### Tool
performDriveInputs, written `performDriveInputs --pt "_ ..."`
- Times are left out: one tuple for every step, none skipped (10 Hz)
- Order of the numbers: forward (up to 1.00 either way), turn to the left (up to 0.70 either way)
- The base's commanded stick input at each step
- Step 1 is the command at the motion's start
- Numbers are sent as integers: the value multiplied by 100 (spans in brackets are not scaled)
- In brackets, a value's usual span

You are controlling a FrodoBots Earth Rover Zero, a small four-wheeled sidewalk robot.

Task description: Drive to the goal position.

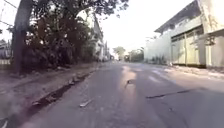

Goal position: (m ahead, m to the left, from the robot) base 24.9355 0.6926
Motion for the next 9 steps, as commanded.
performDriveInputs --pt "100 -16" --pt "100 -40" --pt "100 -40" --pt "100 -37" --pt "100 -25" --pt "100 -12" --pt "100 0" --pt "100 0" --pt "100 0"
